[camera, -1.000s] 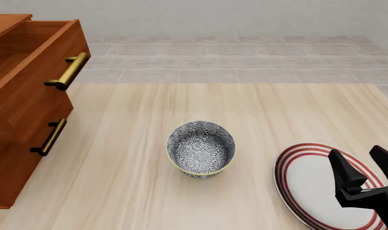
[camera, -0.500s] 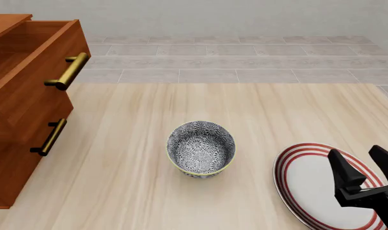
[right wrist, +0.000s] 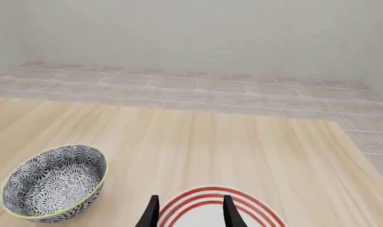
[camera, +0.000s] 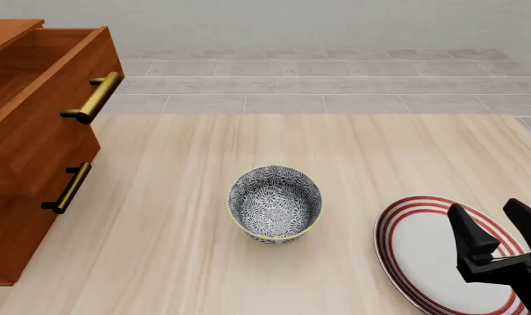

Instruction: Put the ketchup in the top drawer of the cabinet.

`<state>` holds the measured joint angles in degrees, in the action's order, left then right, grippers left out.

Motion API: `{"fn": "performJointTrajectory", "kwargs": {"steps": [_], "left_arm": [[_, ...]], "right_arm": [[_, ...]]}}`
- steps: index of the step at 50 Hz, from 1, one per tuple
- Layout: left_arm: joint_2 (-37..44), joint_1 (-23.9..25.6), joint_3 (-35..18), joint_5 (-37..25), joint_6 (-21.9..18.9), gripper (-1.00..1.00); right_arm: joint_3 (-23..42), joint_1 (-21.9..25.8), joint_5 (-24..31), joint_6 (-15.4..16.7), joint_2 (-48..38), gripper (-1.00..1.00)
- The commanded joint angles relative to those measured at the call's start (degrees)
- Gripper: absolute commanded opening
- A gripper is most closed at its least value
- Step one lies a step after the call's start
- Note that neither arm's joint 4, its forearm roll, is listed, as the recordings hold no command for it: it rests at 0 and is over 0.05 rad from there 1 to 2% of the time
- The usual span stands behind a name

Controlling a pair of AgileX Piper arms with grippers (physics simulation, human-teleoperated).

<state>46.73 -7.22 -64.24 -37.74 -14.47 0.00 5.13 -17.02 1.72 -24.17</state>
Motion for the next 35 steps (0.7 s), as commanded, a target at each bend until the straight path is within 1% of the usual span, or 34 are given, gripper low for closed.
{"fn": "performJointTrajectory", "kwargs": {"steps": [1, 2, 3, 7, 10, 24, 26, 27, 29, 34, 35], "left_arm": [[0.0, 0.0, 0.1, 0.1, -0.7, -1.00], [0.1, 0.0, 0.1, 0.1, -0.5, -1.00], [0.0, 0.0, 0.4, 0.1, -0.7, 1.00], [-0.1, -0.1, 0.7, 0.1, -0.8, 1.00], [0.0, -0.1, 0.2, -0.1, -0.7, 1.00], [-0.8, 0.5, -2.0, -1.6, -0.3, 1.00], [-1.4, -0.9, -1.9, -0.3, -2.2, 1.00], [-1.4, -0.9, -1.9, -0.3, -2.2, 1.00], [-1.8, 0.6, -3.0, -2.1, -1.2, 1.00], [-3.4, 0.4, -6.5, -3.7, -2.4, 1.00], [-4.0, 1.2, -7.2, -4.6, -2.8, 1.00]], "right_arm": [[0.0, 0.0, -0.3, 0.1, -0.4, 1.00], [0.0, 0.1, -0.3, 0.0, -0.4, 1.00], [0.0, 0.1, -0.1, 0.0, -0.3, 1.00], [0.0, 0.1, 0.0, 0.1, -0.1, 1.00], [0.0, 0.0, -0.7, 0.0, -0.9, 1.00], [0.0, 0.0, -1.1, 0.1, -1.4, 1.00], [0.0, 0.0, -1.7, 0.1, -2.1, 1.00], [0.0, 0.0, -1.8, 0.1, -2.1, 1.00], [0.0, -0.1, -1.6, 0.1, -1.9, 1.00], [0.0, -0.1, -1.0, 0.0, -1.4, 1.00], [0.0, -0.1, -0.9, -0.1, -1.3, 1.00]]}}
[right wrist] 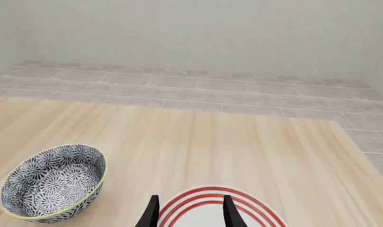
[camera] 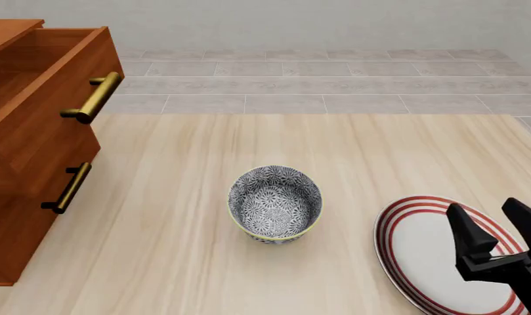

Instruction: Put the ketchup in the top drawer of the cabinet.

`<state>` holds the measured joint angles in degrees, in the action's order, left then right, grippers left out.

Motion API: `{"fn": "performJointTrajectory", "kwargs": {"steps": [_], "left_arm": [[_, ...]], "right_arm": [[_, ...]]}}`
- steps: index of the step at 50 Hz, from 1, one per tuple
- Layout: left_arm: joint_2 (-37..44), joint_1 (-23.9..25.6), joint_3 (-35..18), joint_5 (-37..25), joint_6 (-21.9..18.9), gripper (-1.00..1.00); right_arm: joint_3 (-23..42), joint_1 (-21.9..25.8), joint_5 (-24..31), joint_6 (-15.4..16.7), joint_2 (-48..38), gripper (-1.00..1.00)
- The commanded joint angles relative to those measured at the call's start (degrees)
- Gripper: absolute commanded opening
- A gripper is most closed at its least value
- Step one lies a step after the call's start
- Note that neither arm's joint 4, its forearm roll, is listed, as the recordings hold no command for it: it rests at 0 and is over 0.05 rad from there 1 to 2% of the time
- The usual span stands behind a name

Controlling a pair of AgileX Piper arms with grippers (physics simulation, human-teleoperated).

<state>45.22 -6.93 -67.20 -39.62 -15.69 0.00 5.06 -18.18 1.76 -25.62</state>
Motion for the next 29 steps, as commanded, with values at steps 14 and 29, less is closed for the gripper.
{"fn": "performJointTrajectory", "kwargs": {"steps": [14, 29], "left_arm": [[-7.8, 5.8, -8.1, -9.7, -2.4, 1.00], [-22.6, 9.5, 2.0, -5.6, -11.7, 1.00]], "right_arm": [[0.0, 0.2, 1.3, -0.4, 1.2, 1.00], [0.0, 0.5, 2.9, -0.7, 3.0, 1.00]]}}
